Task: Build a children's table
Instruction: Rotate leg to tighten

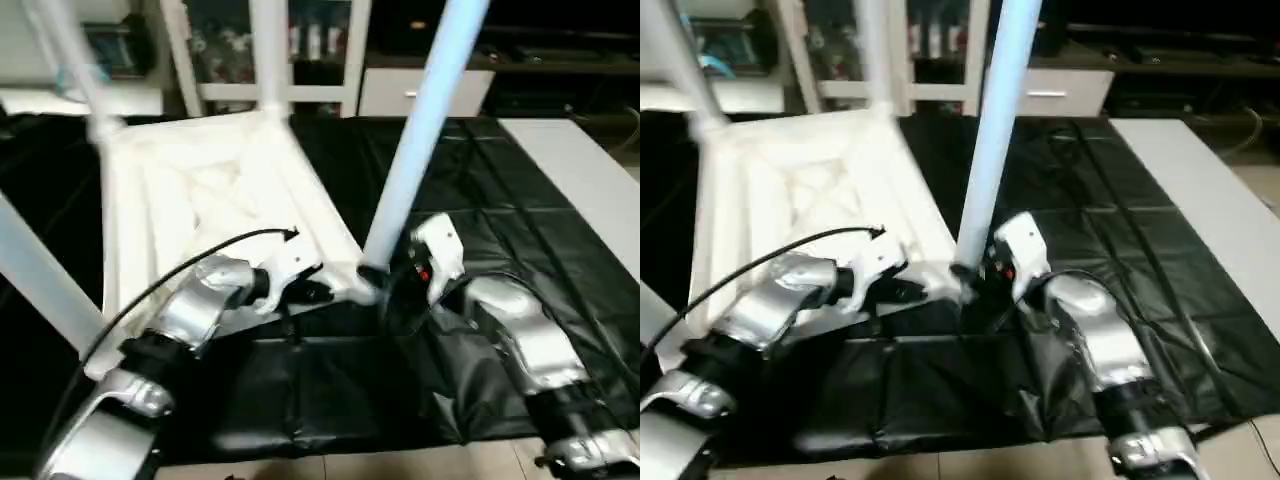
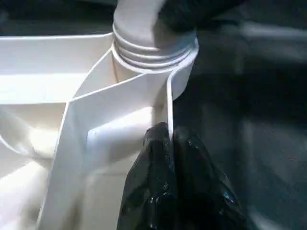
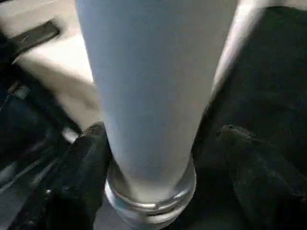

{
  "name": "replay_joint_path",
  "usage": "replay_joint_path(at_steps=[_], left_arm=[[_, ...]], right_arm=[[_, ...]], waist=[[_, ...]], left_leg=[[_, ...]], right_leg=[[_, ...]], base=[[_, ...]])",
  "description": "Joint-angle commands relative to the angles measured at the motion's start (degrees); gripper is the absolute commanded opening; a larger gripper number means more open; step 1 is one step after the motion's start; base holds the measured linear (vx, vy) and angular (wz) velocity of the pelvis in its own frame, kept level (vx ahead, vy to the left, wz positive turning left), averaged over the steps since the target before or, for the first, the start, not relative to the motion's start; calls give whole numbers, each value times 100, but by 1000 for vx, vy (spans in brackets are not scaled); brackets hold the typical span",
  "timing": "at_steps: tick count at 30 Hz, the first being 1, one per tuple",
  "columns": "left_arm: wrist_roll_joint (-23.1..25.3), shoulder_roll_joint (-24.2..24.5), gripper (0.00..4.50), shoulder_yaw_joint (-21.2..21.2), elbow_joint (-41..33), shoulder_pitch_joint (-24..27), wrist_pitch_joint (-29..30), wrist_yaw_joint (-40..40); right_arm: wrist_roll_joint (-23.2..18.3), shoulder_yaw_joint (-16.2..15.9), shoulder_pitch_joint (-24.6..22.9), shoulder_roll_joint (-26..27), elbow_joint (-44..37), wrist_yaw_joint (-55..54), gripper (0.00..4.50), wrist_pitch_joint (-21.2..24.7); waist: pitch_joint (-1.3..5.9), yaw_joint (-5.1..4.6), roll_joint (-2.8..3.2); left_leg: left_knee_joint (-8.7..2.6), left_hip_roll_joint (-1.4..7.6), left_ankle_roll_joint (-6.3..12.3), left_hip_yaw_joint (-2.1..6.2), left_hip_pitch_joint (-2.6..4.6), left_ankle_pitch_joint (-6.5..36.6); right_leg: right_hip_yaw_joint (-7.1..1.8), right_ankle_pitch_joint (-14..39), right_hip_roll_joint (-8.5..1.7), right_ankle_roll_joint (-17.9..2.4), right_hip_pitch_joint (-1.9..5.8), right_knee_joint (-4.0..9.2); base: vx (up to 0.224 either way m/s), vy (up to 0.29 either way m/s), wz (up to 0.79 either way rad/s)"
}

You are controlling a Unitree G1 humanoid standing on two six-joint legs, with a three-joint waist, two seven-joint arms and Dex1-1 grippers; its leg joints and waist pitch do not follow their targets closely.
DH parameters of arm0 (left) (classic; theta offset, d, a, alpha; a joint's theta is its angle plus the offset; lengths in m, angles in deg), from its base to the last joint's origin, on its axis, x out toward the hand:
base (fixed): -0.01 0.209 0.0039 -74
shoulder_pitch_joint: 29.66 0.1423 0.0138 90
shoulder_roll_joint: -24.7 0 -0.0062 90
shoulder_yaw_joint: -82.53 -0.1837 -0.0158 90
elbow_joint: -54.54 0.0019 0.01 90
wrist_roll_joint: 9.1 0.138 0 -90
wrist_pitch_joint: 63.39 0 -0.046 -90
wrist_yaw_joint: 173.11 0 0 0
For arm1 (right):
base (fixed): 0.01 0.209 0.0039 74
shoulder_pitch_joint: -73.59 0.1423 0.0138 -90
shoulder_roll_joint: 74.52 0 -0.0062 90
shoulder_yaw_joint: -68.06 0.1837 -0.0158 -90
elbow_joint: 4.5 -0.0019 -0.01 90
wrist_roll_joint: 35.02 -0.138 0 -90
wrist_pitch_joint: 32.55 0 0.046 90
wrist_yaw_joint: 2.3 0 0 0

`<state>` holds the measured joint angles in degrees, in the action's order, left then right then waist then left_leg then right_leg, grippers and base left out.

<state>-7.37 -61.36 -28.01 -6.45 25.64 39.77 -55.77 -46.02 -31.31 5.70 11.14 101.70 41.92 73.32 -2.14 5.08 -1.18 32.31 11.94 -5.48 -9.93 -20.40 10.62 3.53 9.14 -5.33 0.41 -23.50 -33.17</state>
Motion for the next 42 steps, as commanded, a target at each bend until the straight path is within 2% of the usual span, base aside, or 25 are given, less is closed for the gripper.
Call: replay_joint_path(at_steps=[1, 3, 5, 8, 11, 15, 16, 18, 20, 22, 26, 34, 37, 40, 41, 42], left_arm=[[49, 52, 0, -408, 5, 214, 193, -429], [-5, 132, 0, -442, -162, 264, 286, -623], [-48, 197, 0, -492, -323, 297, 426, -780], [-69, 250, 0, -527, -438, 325, 483, -851], [-51, 269, 0, -499, -511, 374, 509, -852], [-17, 288, 0, -462, -513, 403, 523, -793], [-11, 285, 0, -450, -486, 392, 528, -751], [-8, 279, 0, -458, -474, 380, 551, -744], [-16, 273, 0, -476, -495, 392, 577, -766], [-13, 286, 0, -481, -529, 421, 587, -754], [-25, 309, 0, -482, -616, 492, 624, -756], [-20, 255, 0, -522, -544, 456, 654, -752], [44, 38, 0, -430, -417, 389, 771, -314], [169, -328, 0, -267, 5, 212, 703, 414], [185, -457, 0, -210, 150, 142, 711, 630], [190, -531, 0, -177, 231, 101, 725, 746]], right_arm=[[11, -103, -80, -237, -137, 401, 391, 46], [-32, -183, -137, -456, -209, 741, 391, 73], [-82, -284, -162, -677, -246, 1115, 391, 112], [-32, -409, -167, -813, -203, 1405, 391, 6], [110, -454, -125, -765, -43, 1362, 391, -121], [249, -546, -65, -646, 139, 1244, 356, -283], [288, -541, -27, -580, 228, 1154, 347, -341], [254, -481, 11, -499, 296, 1082, 323, -388], [150, -398, 29, -408, 323, 1104, 313, -419], [107, -343, 49, -328, 369, 1053, 284, -461], [59, -322, 52, -256, 408, 1084, 276, -492], [15, -326, -58, -214, 439, 1346, 272, -588], [-25, -223, -165, -2, 484, 1066, 272, -653], [60, -13, -155, 466, 697, 186, 272, -726], [87, 37, -152, 632, 749, -105, 272, -707], [103, 65, -151, 727, 774, -259, 272, -689]], waist=[[322, -16, 56], [301, 10, 60], [275, 16, 8], [276, 13, 1], [296, 4, -17], [318, 2, -28], [315, 2, -7], [304, -7, -38], [295, -1, -36], [294, -4, -35], [298, -18, -28], [315, -3, -32], [308, -5, -4], [270, -30, -20], [267, -33, -45], [279, -18, -40]], left_leg=[[-334, 109, 370, -65, 59, 990], [-363, 122, 227, -61, 94, 1380], [-392, 123, 165, -46, 72, 1594], [-393, 114, 137, -29, 53, 1628], [-376, 107, 143, -28, 43, 1437], [-347, 101, 235, -40, 35, 1101], [-347, 97, 236, -40, 33, 1112], [-359, 95, 218, -42, 35, 1234], [-373, 100, 173, -32, 45, 1437], [-379, 100, 147, -27, 44, 1482], [-386, 99, 124, -18, 34, 1474], [-368, 97, 174, -25, 37, 1344], [-370, 98, 150, -26, 44, 1417], [-389, 79, 57, -28, 57, 1750], [-390, 66, -8, -11, 74, 1882], [-396, 71, -44, 5, 84, 1886]], right_leg=[[-197, 354, -203, -1537, 310, 233], [-200, 812, -210, -1460, 294, 275], [-201, 1208, -226, -1341, 307, 310], [-209, 1513, -245, -1207, 307, 334], [-206, 1409, -241, -1199, 306, 319], [-200, 926, -222, -1325, 317, 258], [-198, 931, -223, -1329, 314, 260], [-195, 1124, -228, -1301, 315, 287], [-197, 1481, -237, -1212, 305, 318], [-199, 1567, -237, -1165, 299, 328], [-194, 1562, -229, -1127, 302, 325], [-198, 1267, -225, -1236, 311, 293], [-198, 1287, -221, -1253, 301, 302], [-190, 1950, -227, -1095, 263, 388], [-179, 2397, -239, -940, 247, 432], [-181, 2558, -258, -834, 244, 451]], base=[[0, 0, 0], [0, 0, 0], [0, 0, 0], [0, 0, 0], [0, 0, 0], [0, 0, 0], [0, 0, 0], [0, 0, 0], [0, 0, 0], [0, 0, 0], [0, 0, 0], [0, 0, 0], [0, 0, 0], [0, 0, 0], [0, 0, 0], [0, 0, 0]])
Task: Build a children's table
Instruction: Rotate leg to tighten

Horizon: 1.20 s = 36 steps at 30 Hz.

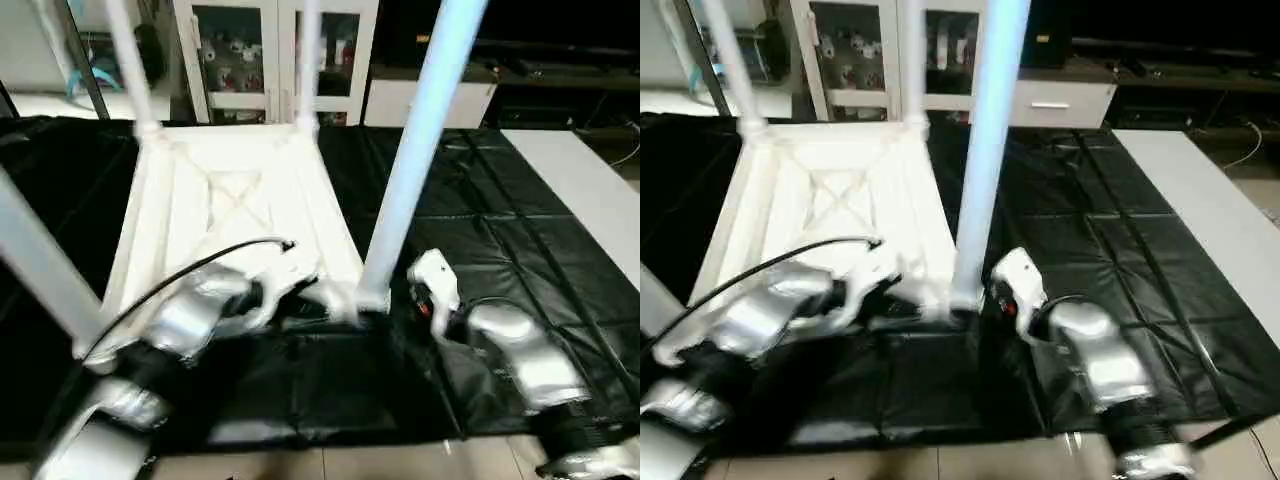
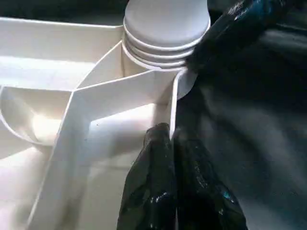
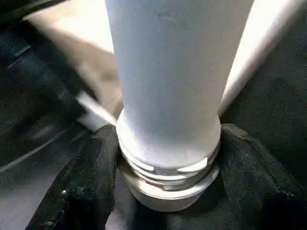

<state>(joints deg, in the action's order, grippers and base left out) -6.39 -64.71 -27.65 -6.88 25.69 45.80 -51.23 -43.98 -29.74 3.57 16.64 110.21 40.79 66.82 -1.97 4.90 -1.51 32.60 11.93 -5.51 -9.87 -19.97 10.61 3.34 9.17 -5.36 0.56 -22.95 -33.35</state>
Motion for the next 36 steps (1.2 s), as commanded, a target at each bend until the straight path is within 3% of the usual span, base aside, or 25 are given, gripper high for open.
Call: replay_joint_path(at_steps=[1, 2, 3, 6, 12, 15, 16, 21, 23, 24, 26, 29, 30, 32, 35, 36], left_arm=[[144, -374, 0, -111, 516, -43, 134, 695], [160, -417, 0, -89, 581, -79, 134, 795], [209, -511, 0, -47, 740, -164, 96, 1054], [322, -709, 0, 9, 1044, -356, 32, 1559], [580, -957, 0, 92, 1402, -529, -219, 2286], [592, -1033, 0, 125, 1600, -585, -354, 2440], [596, -1041, 0, 131, 1643, -601, -379, 2459], [640, -967, 0, 131, 1698, -572, -500, 2398], [670, -914, 0, 113, 1661, -520, -548, 2330], [679, -857, 0, 79, 1602, -477, -548, 2214], [687, -779, 0, 28, 1518, -420, -545, 2051], [708, -626, 0, -84, 1335, -312, -472, 1763], [707, -491, 0, -197, 1128, -210, -408, 1465], [651, -346, 0, -303, 878, -89, -336, 1099], [581, -162, 0, -410, 559, 62, -249, 699], [506, -10, 0, -480, 315, 178, -188, 354]], right_arm=[[52, -91, 117, 393, 61, -567, 272, -71], [106, -90, 134, 454, 106, -682, 272, -87], [240, -67, 211, 603, 256, -1015, 272, -101], [412, 93, 531, 967, 702, -1916, 272, -82], [938, 382, 1122, 1583, 1504, -4190, 272, -180], [1242, 251, 1262, 1756, 1668, -4561, 272, -480], [1251, 234, 1282, 1796, 1689, -4533, 272, -570], [1123, 245, 1050, 1709, 1288, -4138, 272, -938], [1083, 297, 895, 1596, 1060, -4124, 272, -986], [1059, 341, 832, 1469, 927, -4089, 301, -986], [953, 442, 791, 1338, 807, -3956, 306, -905], [741, 562, 678, 1126, 523, -3514, 337, -629], [631, 463, 567, 839, 277, -2891, 347, -416], [522, 299, 471, 518, 85, -2182, 358, -239], [333, 168, 382, 187, -90, -1434, 391, -85], [184, 14, 313, -143, -219, -732, 398, -62]], waist=[[258, -13, -43], [237, -25, -18], [251, -28, -10], [253, -89, -36], [254, -187, -50], [265, -211, -26], [272, -213, -10], [320, -191, 5], [345, -180, -7], [350, -175, 8], [358, -160, 8], [342, -138, 22], [329, -117, -10], [308, -93, 1], [276, -100, 6], [274, -93, -13]], left_leg=[[-430, 69, -27, 4, 20, 1895], [-440, 56, -33, 11, 6, 1951], [-434, 58, -48, 24, 37, 2033], [-455, 40, -96, 59, -16, 2050], [-459, 30, -110, 62, -40, 2019], [-458, 28, -101, 61, -28, 2059], [-449, 30, -91, 44, -3, 2079], [-419, 51, 35, 0, -51, 1448], [-377, 40, 159, -27, -51, 1070], [-362, 32, 241, -35, -51, 855], [-341, 28, 356, -51, -49, 665], [-344, 44, 465, -54, -44, 705], [-354, 60, 458, -57, -33, 860], [-365, 83, 451, -53, -29, 1010], [-400, 94, 325, -49, -12, 1391], [-416, 110, 266, -38, 5, 1595]], right_leg=[[-158, 2600, -250, -803, 198, 471], [-148, 2807, -237, -697, 179, 500], [-140, 2946, -249, -633, 160, 520], [-106, 3120, -256, -531, 173, 532], [-103, 2944, -248, -526, 156, 532], [-106, 2869, -250, -506, 145, 529], [-117, 2731, -241, -540, 117, 531], [-153, 1224, -204, -961, 206, 352], [-160, 624, -198, -1137, 249, 285], [-162, 324, -194, -1228, 267, 253], [-166, 76, -193, -1338, 279, 227], [-164, 127, -194, -1390, 283, 240], [-161, 365, -196, -1382, 284, 261], [-166, 571, -201, -1354, 276, 277], [-166, 1089, -207, -1292, 251, 333], [-161, 1373, -221, -1249, 257, 354]], base=[[0, 0, 0], [0, 0, 0], [0, 0, 0], [0, 0, 0], [0, 0, 0], [0, 0, 0], [0, 0, 0], [21, 3, 1], [58, 2, 1], [58, -1, 0], [0, 0, 0], [0, 0, 0], [0, 0, 0], [0, 0, 0], [0, 0, 0], [0, 0, 0]])
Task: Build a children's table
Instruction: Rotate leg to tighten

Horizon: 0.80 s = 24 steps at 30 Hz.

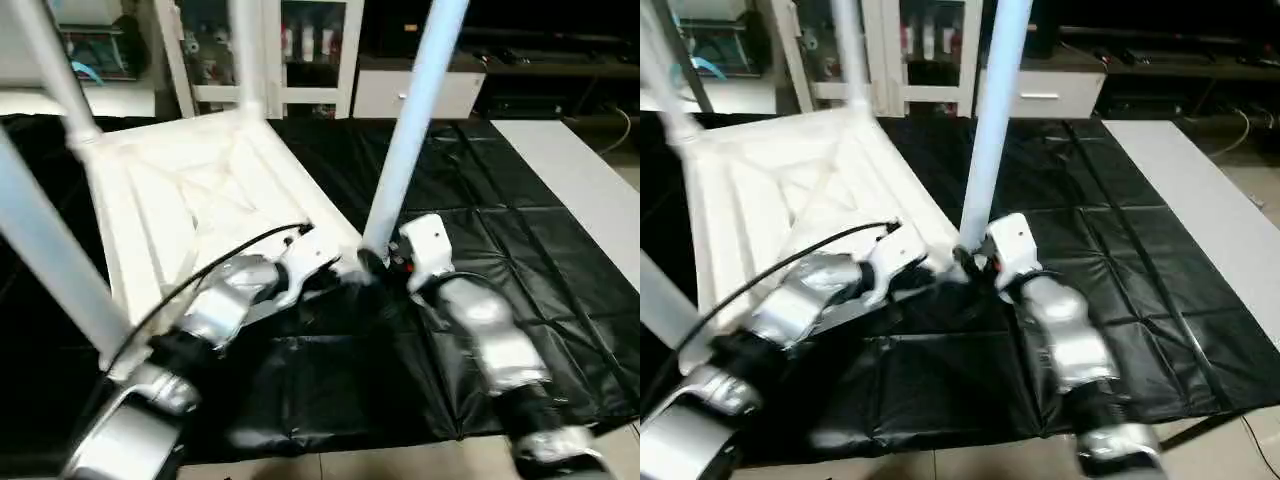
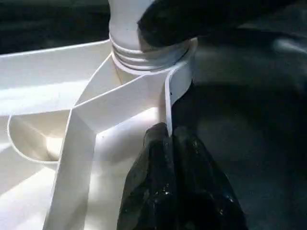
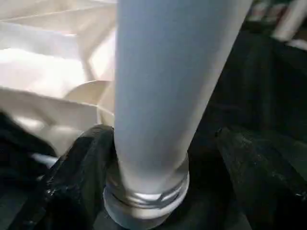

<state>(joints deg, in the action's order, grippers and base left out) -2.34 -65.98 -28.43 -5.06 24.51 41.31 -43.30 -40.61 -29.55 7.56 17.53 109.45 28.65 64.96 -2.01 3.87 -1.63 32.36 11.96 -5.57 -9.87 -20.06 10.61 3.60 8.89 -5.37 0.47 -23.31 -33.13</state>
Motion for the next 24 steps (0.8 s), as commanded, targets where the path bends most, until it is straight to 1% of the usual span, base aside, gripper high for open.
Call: replay_joint_path(at_steps=[1, 2, 3, 4, 5, 6, 7, 8, 10, 12, 13, 14, 15, 18, 19, 20, 21, 22, 24], left_arm=[[83, 168, 0, -427, 63, 329, 256, -554], [55, 223, 0, -463, 4, 359, 248, -704], [6, 320, 0, -534, -106, 407, 293, -948], [-23, 381, 0, -586, -172, 436, 260, -1111], [-58, 421, 0, -627, -251, 460, 314, -1241], [-70, 438, 0, -639, -294, 473, 345, -1290], [-99, 463, 0, -666, -383, 497, 390, -1401], [-99, 463, 0, -666, -383, 497, 390, -1401], [-121, 507, 0, -702, -576, 546, 481, -1512], [-122, 519, 0, -702, -626, 562, 511, -1527], [-125, 512, 0, -673, -678, 584, 542, -1554], [-125, 512, 0, -673, -678, 584, 542, -1554], [-140, 507, 0, -668, -680, 580, 554, -1557], [-135, 497, 0, -666, -669, 569, 579, -1565], [-123, 491, 0, -663, -677, 563, 605, -1576], [-120, 490, 0, -663, -686, 561, 619, -1582], [-119, 489, 0, -659, -690, 559, 623, -1579], [-120, 491, 0, -658, -695, 561, 625, -1580], [-120, 508, 0, -648, -728, 574, 640, -1581]], right_arm=[[-175, -66, -105, -343, -173, 698, 401, 89], [-198, -130, -121, -454, -194, 925, 407, 102], [-220, -255, -150, -650, -225, 1358, 418, 71], [-229, -326, -164, -754, -236, 1604, 431, 50], [-258, -386, -174, -835, -220, 1870, 441, -47], [-273, -399, -180, -865, -232, 1974, 444, -58], [-398, -354, -162, -874, -206, 2205, 444, 22], [-398, -354, -162, -874, -206, 2205, 444, 22], [-533, -326, -84, -878, -77, 2505, 444, 78], [-536, -353, -74, -896, -60, 2548, 444, 66], [-589, -304, -6, -803, 105, 2564, 444, -67], [-589, -304, -6, -803, 105, 2564, 444, -67], [-616, -268, 40, -731, 225, 2610, 444, -151], [-603, -278, 81, -680, 353, 2694, 444, -197], [-556, -312, 117, -671, 454, 2750, 427, -229], [-531, -331, 131, -676, 490, 2777, 427, -242], [-515, -340, 145, -675, 528, 2792, 414, -259], [-516, -340, 149, -673, 537, 2796, 414, -260], [-524, -337, 178, -662, 608, 2817, 393, -286]], waist=[[272, 23, -3], [266, 33, 4], [260, 35, 4], [258, 43, 22], [265, 49, 13], [272, 60, 9], [278, 68, -6], [281, 84, -7], [292, 107, -10], [299, 122, -10], [297, 124, -12], [299, 117, -10], [301, 121, 12], [302, 117, -12], [306, 119, -18], [304, 125, -9], [308, 122, -28], [309, 126, -22], [313, 123, -32]], left_leg=[[-389, 106, 261, -35, 11, 1627], [-390, 110, 238, -46, 26, 1689], [-407, 107, 211, -28, 5, 1730], [-411, 110, 195, -27, 14, 1766], [-402, 105, 181, -23, 9, 1783], [-400, 106, 184, -26, 7, 1699], [-399, 112, 186, -25, 5, 1670], [-395, 114, 224, -28, 6, 1588], [-383, 119, 243, -33, 13, 1458], [-373, 114, 267, -40, 14, 1314], [-374, 114, 267, -42, 15, 1285], [-372, 108, 268, -43, 7, 1269], [-369, 104, 252, -44, 14, 1294], [-374, 101, 229, -39, 6, 1372], [-373, 102, 231, -38, 9, 1351], [-373, 103, 231, -37, 10, 1308], [-369, 101, 238, -39, 4, 1260], [-368, 101, 241, -37, 4, 1240], [-363, 98, 266, -40, 1, 1194]], right_leg=[[-189, 1499, -221, -1196, 289, 346], [-204, 1609, -224, -1157, 259, 365], [-193, 1718, -221, -1118, 271, 365], [-192, 1801, -226, -1103, 263, 379], [-195, 1857, -230, -1070, 262, 377], [-200, 1770, -232, -1087, 262, 372], [-199, 1711, -232, -1108, 268, 358], [-201, 1600, -234, -1152, 268, 349], [-199, 1395, -230, -1229, 268, 321], [-197, 1179, -223, -1312, 274, 295], [-197, 1145, -222, -1327, 273, 292], [-194, 1131, -224, -1351, 281, 286], [-194, 1168, -228, -1353, 274, 290], [-188, 1277, -226, -1310, 285, 303], [-187, 1271, -227, -1312, 286, 300], [-188, 1223, -224, -1320, 285, 295], [-188, 1167, -223, -1326, 293, 287], [-187, 1149, -224, -1330, 294, 280], [-185, 1121, -224, -1339, 297, 277]], base=[[0, 0, 0], [0, 0, 0], [0, 0, 0], [0, 0, 0], [0, 0, 0], [0, 0, 0], [0, 0, 0], [0, 0, 0], [0, 0, 0], [0, 0, 0], [0, 0, 0], [0, 0, 0], [0, 0, 0], [0, 0, 0], [0, 0, 0], [0, 0, 0], [0, 0, 0], [0, 0, 0], [0, 0, 0]])
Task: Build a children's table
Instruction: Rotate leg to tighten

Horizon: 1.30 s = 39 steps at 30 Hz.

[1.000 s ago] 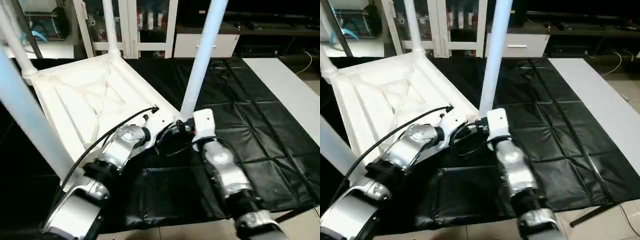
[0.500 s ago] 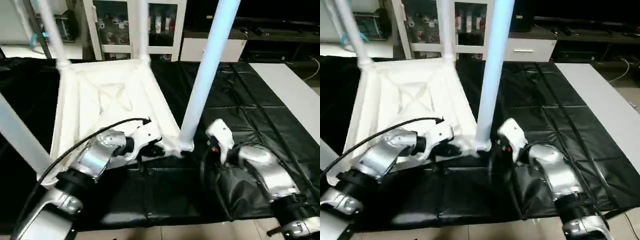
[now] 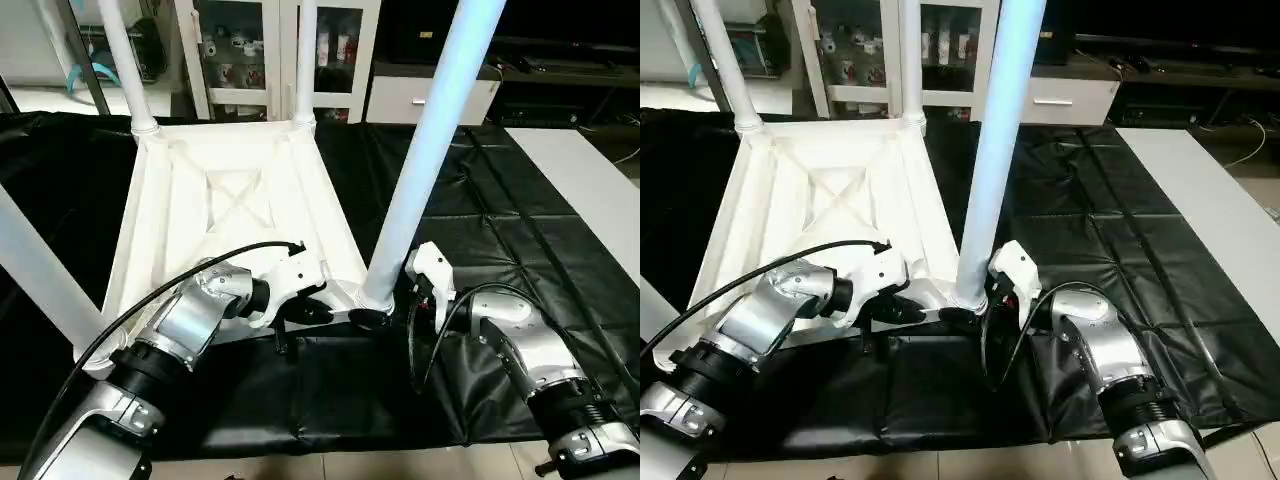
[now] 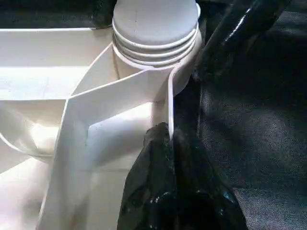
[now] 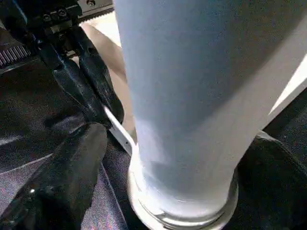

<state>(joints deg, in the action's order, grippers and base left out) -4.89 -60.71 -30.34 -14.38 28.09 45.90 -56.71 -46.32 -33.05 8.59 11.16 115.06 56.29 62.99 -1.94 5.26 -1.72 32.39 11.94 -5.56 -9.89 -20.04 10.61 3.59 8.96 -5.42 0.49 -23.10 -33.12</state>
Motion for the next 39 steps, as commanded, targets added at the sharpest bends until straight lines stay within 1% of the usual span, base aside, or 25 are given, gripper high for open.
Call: replay_joint_path(at_steps=[1, 2, 3, 9, 11, 12, 16, 17, 20, 23, 24, 25, 27, 28, 29, 30, 31, 32, 33, 34, 35, 36, 37, 38, 39], left_arm=[[132, 0, 0, -446, 186, 227, 188, -244], [131, 9, 0, -440, 187, 232, 186, -245], [133, 16, 0, -439, 194, 233, 181, -245], [143, 17, 0, -435, 212, 227, 183, -239], [145, 25, 0, -436, 200, 246, 180, -233], [144, 30, 0, -436, 188, 260, 179, -227], [169, 21, 0, -441, 235, 257, 145, -194], [178, 17, 0, -447, 244, 252, 145, -188], [152, 37, 0, -440, 164, 283, 202, -211], [148, 66, 0, -425, 134, 321, 206, -208], [162, 62, 0, -408, 159, 329, 194, -156], [162, 62, 0, -408, 159, 329, 194, -156], [161, -83, 0, -288, 314, 282, 198, 118], [155, -173, 0, -223, 397, 245, 208, 267], [142, -362, 0, -92, 576, 147, 241, 572], [145, -654, 0, 102, 915, -31, 244, 1088], [145, -654, 0, 102, 915, -31, 244, 1088], [154, -758, 0, 170, 1064, -108, 226, 1287], [163, -815, 0, 203, 1157, -154, 207, 1410], [176, -894, 0, 248, 1284, -218, 181, 1580], [190, -999, 0, 303, 1453, -303, 137, 1798], [190, -999, 0, 303, 1453, -303, 137, 1798], [187, -1069, 0, 351, 1545, -351, 112, 1948], [203, -1252, 0, 459, 1833, -510, 9, 2365], [211, -1306, 0, 488, 1927, -562, -28, 2491]], right_arm=[[35, 32, 114, -10, 115, 59, 380, -110], [32, 44, 136, -2, 158, 65, 380, -126], [37, 54, 153, -1, 188, 64, 358, -142], [71, 71, 209, 3, 322, 125, 306, -222], [82, 71, 211, 11, 357, 117, 291, -252], [85, 67, 212, 16, 370, 115, 275, -274], [88, 47, 211, 34, 408, 144, 266, -325], [81, 42, 200, 42, 407, 162, 266, -327], [88, 17, 115, 86, 379, 173, 264, -353], [75, 52, 42, 157, 385, 73, 263, -393], [57, 130, 27, 239, 414, -118, 263, -425], [57, 130, 27, 239, 414, -118, 263, -425], [37, 424, 39, 567, 580, -1003, 263, -413], [41, 532, 40, 695, 646, -1363, 263, -416], [1, 699, 33, 891, 701, -1846, 262, -363], [-25, 912, 52, 1156, 815, -2562, 262, -276], [-25, 912, 52, 1156, 815, -2562, 262, -276], [-17, 980, 78, 1246, 879, -2837, 262, -240], [10, 1019, 115, 1296, 950, -3042, 262, -224], [47, 1072, 165, 1364, 1048, -3326, 262, -201], [82, 1152, 244, 1460, 1192, -3712, 262, -153], [82, 1152, 244, 1460, 1192, -3712, 262, -153], [114, 1184, 298, 1514, 1279, -3929, 262, -150], [274, 1226, 486, 1720, 1538, -4695, 262, -60], [335, 1230, 550, 1792, 1620, -4954, 262, -19]], waist=[[306, -14, -20], [308, -14, -3], [306, -19, -10], [308, -21, -20], [314, -20, -22], [313, -24, -25], [309, -24, -20], [313, -20, -43], [314, -16, -24], [315, -21, -25], [316, -24, -26], [315, -25, -23], [290, -45, -3], [280, -68, -12], [274, -89, -16], [263, -115, -21], [260, -119, -19], [273, -132, -17], [265, -148, -19], [256, -175, -7], [264, -181, -7], [268, -203, -1], [273, -202, -7], [268, -207, 79], [257, -239, 60]], left_leg=[[-363, 99, 276, -41, -1, 1184], [-363, 99, 274, -40, 3, 1175], [-362, 98, 272, -41, 1, 1183], [-359, 97, 280, -42, 2, 1192], [-353, 97, 291, -43, 1, 1124], [-353, 95, 302, -43, -4, 1106], [-357, 96, 297, -42, -1, 1168], [-357, 97, 298, -41, -4, 1168], [-358, 102, 294, -38, -1, 1149], [-362, 99, 286, -35, -7, 1180], [-362, 99, 280, -36, -5, 1174], [-364, 98, 271, -38, -3, 1176], [-391, 99, 195, -36, -1, 1331], [-416, 89, 98, -16, -14, 1539], [-427, 87, 17, -1, 5, 1758], [-422, 81, -61, -1, 39, 1936], [-417, 66, -82, -3, 54, 2030], [-426, 69, -107, 33, 48, 2132], [-432, 62, -92, 35, 26, 2156], [-432, 51, -92, 36, 25, 2234], [-426, 51, -92, 44, 46, 2295], [-424, 47, -91, 51, 37, 2327], [-430, 51, -75, 56, 29, 2327], [-428, 42, -74, 52, 28, 2330], [-429, 31, -99, 46, 16, 2348]], right_leg=[[-185, 1115, -222, -1347, 277, 276], [-185, 1111, -222, -1350, 274, 276], [-182, 1118, -218, -1354, 273, 277], [-181, 1166, -217, -1347, 277, 276], [-181, 1083, -217, -1362, 279, 266], [-181, 1057, -214, -1367, 283, 263], [-179, 1161, -216, -1348, 279, 276], [-177, 1177, -221, -1341, 282, 275], [-179, 1126, -221, -1353, 278, 269], [-178, 1154, -221, -1339, 282, 271], [-177, 1149, -218, -1334, 282, 271], [-181, 1147, -219, -1331, 275, 275], [-183, 1350, -216, -1295, 250, 305], [-173, 1695, -220, -1176, 265, 331], [-166, 2053, -226, -1051, 244, 370], [-170, 2336, -224, -963, 195, 417], [-165, 2507, -223, -917, 174, 444], [-151, 2698, -241, -820, 191, 458], [-147, 2748, -230, -771, 190, 471], [-139, 2844, -217, -699, 163, 504], [-130, 2903, -223, -682, 153, 509], [-129, 2899, -218, -669, 148, 510], [-124, 2873, -222, -644, 162, 518], [-137, 2772, -215, -666, 142, 512], [-136, 2810, -206, -665, 111, 529]], base=[[0, 0, 0], [0, 0, 0], [0, 0, 0], [0, 0, 0], [0, 0, 0], [0, 0, 0], [0, 0, 0], [0, 0, 0], [0, 0, 0], [0, 0, 0], [0, 0, 0], [0, 0, 0], [0, 0, 0], [0, 0, 0], [0, 0, 0], [0, 0, 0], [0, 0, 0], [0, 0, 0], [0, 0, 0], [0, 0, 0], [0, 0, 0], [0, 0, 0], [0, 0, 0], [0, 0, 0], [0, 0, 0]])
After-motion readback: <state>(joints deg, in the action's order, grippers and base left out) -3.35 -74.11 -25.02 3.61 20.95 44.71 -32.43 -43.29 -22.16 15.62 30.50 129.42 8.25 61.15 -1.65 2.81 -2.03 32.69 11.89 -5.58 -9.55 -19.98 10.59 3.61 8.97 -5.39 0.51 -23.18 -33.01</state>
